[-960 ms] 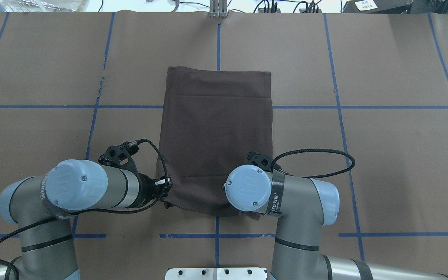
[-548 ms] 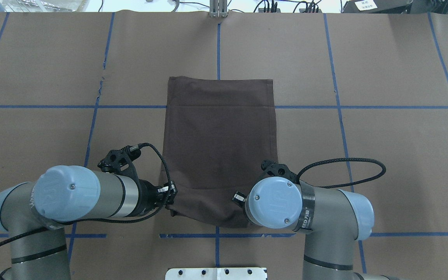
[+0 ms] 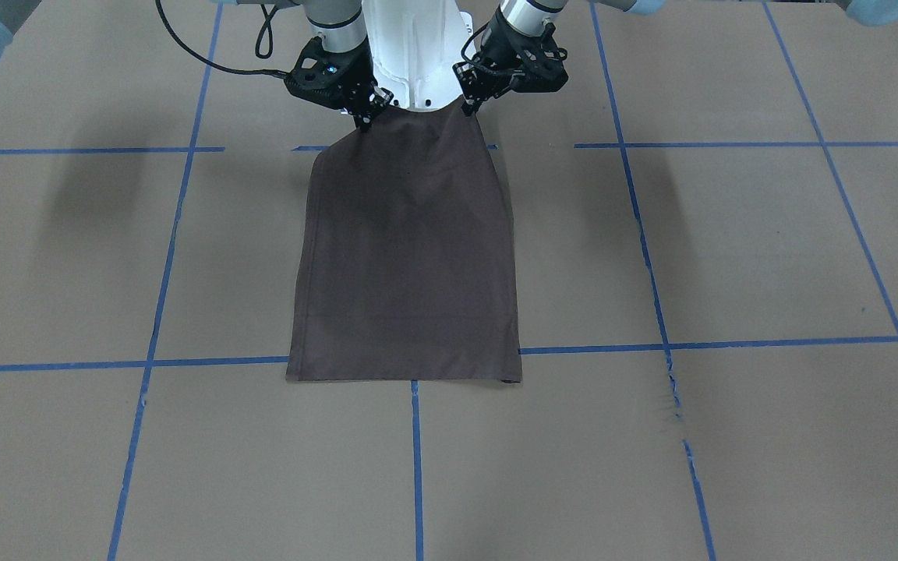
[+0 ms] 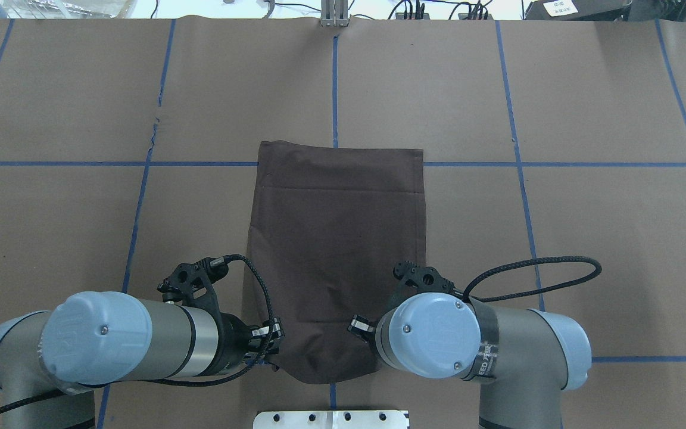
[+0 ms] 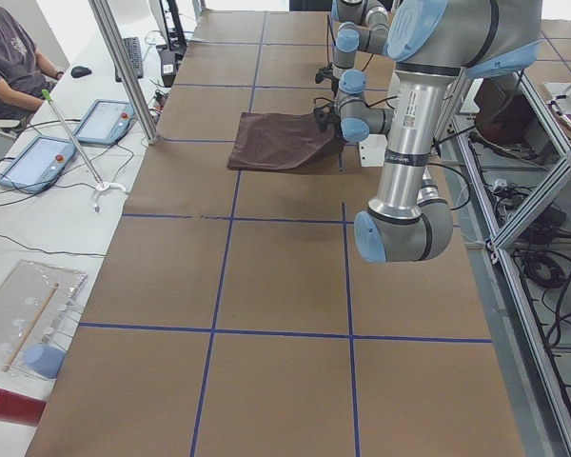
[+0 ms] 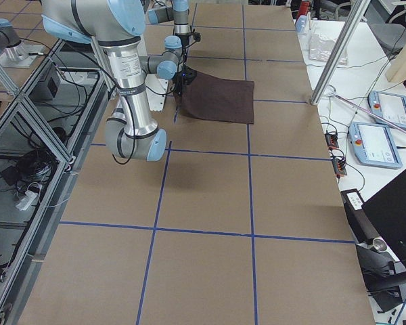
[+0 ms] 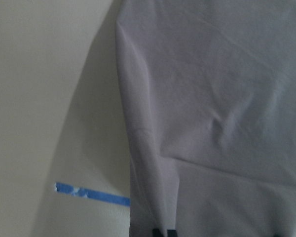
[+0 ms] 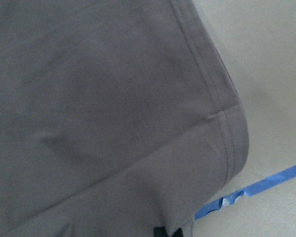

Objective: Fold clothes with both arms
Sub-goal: 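Lift the near edge with both grippers and fold it onto the far edge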

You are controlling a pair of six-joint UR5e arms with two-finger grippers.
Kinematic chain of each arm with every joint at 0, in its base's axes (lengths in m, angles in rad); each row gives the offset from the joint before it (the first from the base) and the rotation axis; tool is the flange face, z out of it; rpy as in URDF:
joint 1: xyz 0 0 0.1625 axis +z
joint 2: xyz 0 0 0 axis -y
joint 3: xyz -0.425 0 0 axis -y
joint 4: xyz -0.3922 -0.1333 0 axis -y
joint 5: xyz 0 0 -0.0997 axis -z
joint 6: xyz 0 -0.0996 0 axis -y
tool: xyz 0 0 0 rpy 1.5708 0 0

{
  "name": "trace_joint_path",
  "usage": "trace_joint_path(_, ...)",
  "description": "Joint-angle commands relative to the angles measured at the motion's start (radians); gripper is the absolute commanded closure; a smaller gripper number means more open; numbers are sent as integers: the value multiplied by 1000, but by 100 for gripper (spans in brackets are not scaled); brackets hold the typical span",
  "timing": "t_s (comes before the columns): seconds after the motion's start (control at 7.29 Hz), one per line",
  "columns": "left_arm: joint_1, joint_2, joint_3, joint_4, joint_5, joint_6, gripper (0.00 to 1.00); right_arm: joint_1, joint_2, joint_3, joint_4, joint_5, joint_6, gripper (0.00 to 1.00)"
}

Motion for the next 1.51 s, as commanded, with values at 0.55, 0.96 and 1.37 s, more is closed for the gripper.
trace_joint_path(0.55,-303,-223,319,-26,-63,9,100,360,155,-331,159,196,-141,100)
trace_joint_path(0.96,-428,-362,675,-205,-61,61,40,493,340,-697,256,268,-301,98)
trace_joint_path(1.37,-578,-400,841,-282,-75,378,0,599,435,-916,373,312,-495,0)
